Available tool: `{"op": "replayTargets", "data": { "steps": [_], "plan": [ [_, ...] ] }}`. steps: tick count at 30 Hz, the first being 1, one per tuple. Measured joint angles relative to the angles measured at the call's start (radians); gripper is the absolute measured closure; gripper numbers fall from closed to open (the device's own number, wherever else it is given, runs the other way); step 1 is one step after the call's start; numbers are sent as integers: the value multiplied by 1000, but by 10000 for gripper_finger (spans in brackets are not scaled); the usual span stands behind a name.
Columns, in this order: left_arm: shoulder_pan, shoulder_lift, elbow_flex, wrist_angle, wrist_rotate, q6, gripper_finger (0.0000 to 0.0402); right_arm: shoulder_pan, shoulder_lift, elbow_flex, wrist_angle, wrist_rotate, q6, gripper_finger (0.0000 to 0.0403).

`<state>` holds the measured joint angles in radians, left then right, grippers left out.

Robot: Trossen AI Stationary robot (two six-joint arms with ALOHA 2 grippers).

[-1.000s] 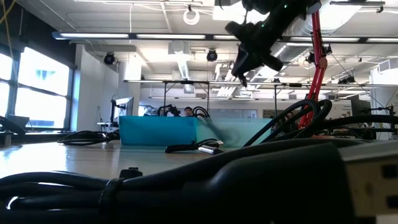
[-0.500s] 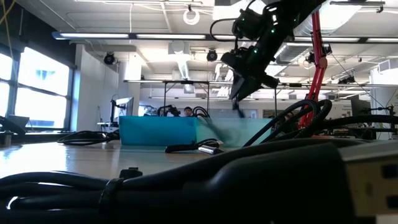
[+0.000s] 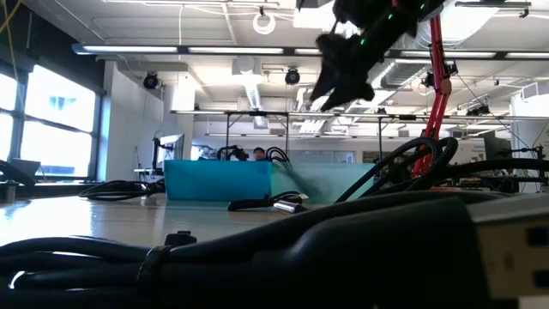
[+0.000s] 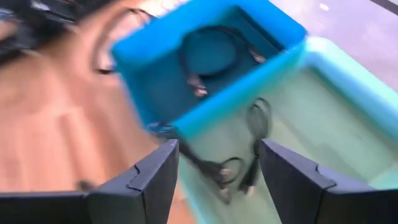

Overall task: Pick & Place USB Port
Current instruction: Put the black usb cable into the light blue bin

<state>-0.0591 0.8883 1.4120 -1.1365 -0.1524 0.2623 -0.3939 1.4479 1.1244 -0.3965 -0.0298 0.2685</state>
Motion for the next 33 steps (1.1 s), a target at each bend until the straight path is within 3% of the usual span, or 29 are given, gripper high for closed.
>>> {"op": "replayTargets", "data": {
  "steps": [5, 10, 17, 24, 33],
  "plan": [
    [0, 0, 0, -1, 0, 43, 241, 59, -184, 1, -142, 36, 78, 188],
    [0, 0, 0, -2, 0, 97, 241, 147, -393, 1, -337, 102, 279, 192],
    [0, 3, 0, -3, -75, 187, 241, 425, -589, 2, -486, 279, 613, 193],
    [0, 18, 0, -4, -94, 258, 241, 761, -541, 2, -521, 365, 925, 193],
    [0, 47, 0, -19, -66, 317, 241, 994, -299, 0, -530, 281, 1297, 193]
  ]
}}
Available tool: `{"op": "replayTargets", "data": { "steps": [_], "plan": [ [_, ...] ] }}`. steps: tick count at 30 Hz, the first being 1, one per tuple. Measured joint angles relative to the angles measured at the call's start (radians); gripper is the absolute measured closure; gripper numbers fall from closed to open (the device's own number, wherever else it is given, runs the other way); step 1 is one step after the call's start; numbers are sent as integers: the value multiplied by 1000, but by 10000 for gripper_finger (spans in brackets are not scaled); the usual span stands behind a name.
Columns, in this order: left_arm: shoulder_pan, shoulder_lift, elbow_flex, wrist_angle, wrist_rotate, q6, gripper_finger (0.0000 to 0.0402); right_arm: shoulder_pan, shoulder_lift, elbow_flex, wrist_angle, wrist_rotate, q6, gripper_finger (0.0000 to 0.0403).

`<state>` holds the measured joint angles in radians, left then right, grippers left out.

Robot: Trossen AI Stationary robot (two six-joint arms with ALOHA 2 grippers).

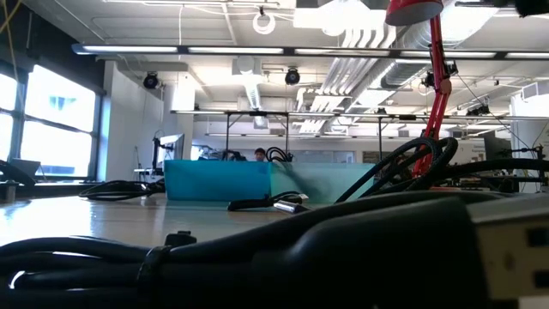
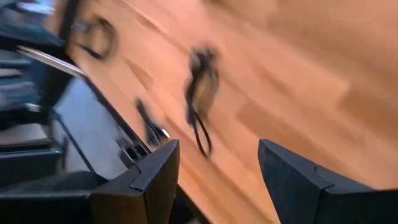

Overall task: Pick & Place USB Port
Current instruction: Put the black usb cable into the light blue bin

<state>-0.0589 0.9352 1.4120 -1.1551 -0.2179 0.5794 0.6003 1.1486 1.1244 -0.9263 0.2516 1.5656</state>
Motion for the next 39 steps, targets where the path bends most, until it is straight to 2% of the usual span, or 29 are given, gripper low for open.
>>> {"op": "replayTargets", "data": {
  "steps": [6, 12, 18, 24, 30, 39],
  "plan": [
    [0, 16, 0, -1, 34, 29, 241, 86, 159, 0, -19, -172, 275, 196],
    [0, 28, 0, -25, 56, 30, 241, 163, 300, 0, -6, -352, 506, 216],
    [0, 32, 0, -30, 56, 30, 241, 213, 399, 0, 52, -525, 614, 234],
    [0, 32, 0, -30, 80, 29, 241, 256, 441, 0, 14, -646, 656, 240],
    [0, 30, -13, -20, 117, 19, 241, 296, 444, 0, -41, -662, 660, 241],
    [0, 22, -159, 13, 156, -15, 241, 297, 444, -21, -108, -587, 654, 239]
  ]
}}
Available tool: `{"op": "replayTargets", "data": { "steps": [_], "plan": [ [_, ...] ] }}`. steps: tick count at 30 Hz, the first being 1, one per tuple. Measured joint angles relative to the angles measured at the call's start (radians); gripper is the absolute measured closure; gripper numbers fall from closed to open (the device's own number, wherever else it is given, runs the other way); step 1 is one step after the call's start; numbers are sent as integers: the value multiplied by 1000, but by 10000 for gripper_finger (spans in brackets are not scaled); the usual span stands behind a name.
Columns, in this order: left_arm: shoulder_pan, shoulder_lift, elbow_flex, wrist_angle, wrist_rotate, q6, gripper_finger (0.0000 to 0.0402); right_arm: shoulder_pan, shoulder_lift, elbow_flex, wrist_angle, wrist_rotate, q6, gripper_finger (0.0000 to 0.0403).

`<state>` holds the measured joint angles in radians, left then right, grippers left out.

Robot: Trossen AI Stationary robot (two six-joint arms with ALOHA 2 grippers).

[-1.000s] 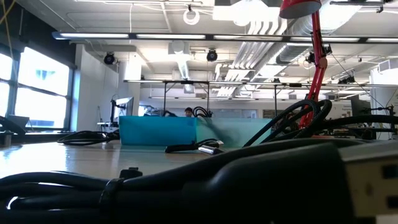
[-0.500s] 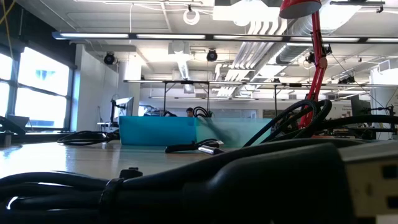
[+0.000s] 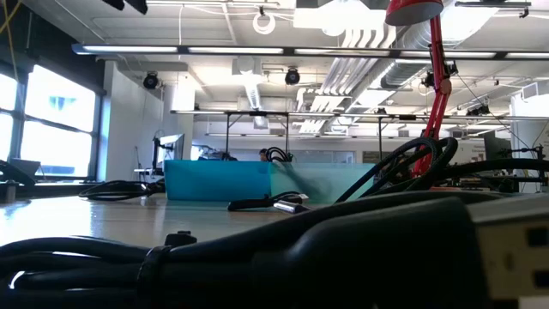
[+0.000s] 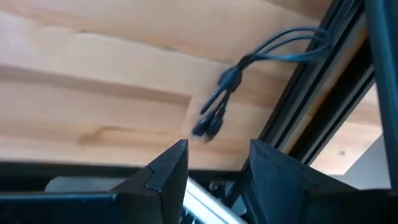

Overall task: Pick & Place USB Port
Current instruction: Put the black usb cable into the light blue bin

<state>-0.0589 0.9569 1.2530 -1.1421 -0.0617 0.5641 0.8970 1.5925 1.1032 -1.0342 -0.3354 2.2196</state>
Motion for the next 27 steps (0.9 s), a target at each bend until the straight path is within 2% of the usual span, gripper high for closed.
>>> {"op": "replayTargets", "data": {
  "steps": [7, 27],
  "plan": [
    [0, 0, -69, 107, 158, -12, 241, 6, 0, -97, 67, -7, 9, 237],
    [0, 0, -72, 100, 157, -46, 241, 20, -1, -281, 290, -33, 30, 229]
  ]
}}
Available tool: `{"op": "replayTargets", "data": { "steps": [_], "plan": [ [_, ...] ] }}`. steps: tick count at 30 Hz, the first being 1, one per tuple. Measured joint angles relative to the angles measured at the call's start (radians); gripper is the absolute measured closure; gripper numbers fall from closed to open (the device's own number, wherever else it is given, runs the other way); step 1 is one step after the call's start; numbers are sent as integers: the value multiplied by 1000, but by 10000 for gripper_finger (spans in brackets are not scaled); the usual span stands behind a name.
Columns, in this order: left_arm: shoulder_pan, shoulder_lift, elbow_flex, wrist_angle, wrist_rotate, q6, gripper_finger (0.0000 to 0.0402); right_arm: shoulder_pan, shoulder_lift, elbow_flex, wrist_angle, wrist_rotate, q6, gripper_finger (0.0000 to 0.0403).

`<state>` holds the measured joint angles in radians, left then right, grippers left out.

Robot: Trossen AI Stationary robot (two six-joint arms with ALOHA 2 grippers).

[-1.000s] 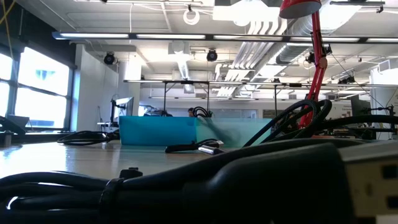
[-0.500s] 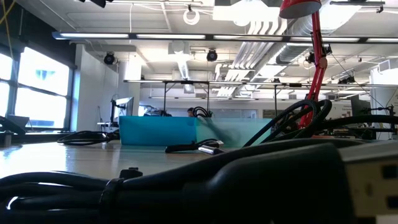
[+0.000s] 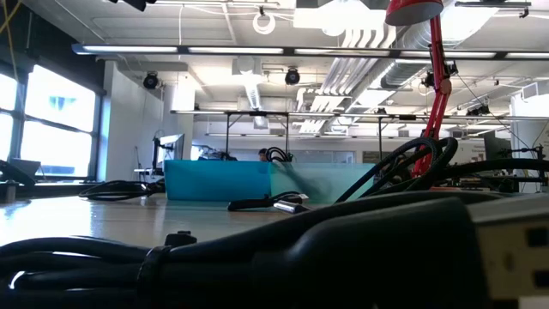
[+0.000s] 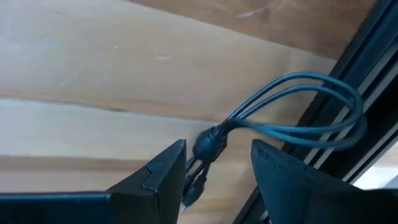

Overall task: Pick & Place USB Port
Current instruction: Put the black usb cable into the light blue bin

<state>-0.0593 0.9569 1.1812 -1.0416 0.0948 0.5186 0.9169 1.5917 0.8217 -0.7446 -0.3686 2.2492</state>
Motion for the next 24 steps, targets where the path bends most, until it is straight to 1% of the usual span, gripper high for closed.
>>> {"op": "replayTargets", "data": {
  "steps": [6, 12, 14, 16, 20, 21, 24],
  "plan": [
    [0, 0, 0, -3, 1, -4, 241, 10, -3, -68, 78, -68, -2, 230],
    [0, 0, 0, -8, 1, -11, 241, -2, -3, -85, 86, -57, -10, 238],
    [0, 0, 0, -8, 1, -11, 241, -2, -3, -85, 84, -52, -10, 255],
    [0, 0, 0, -8, 1, -11, 241, -2, -2, -85, 84, -50, -14, 285],
    [0, 0, 0, -6, 0, -11, 241, -2, -1, -83, 69, -35, -28, 375],
    [0, 0, 0, -6, -3, -11, 241, -2, -1, -83, 65, -30, -31, 387],
    [0, 0, 0, -5, -6, -7, 241, -4, -1, -83, 62, -22, -36, 388]
  ]
}}
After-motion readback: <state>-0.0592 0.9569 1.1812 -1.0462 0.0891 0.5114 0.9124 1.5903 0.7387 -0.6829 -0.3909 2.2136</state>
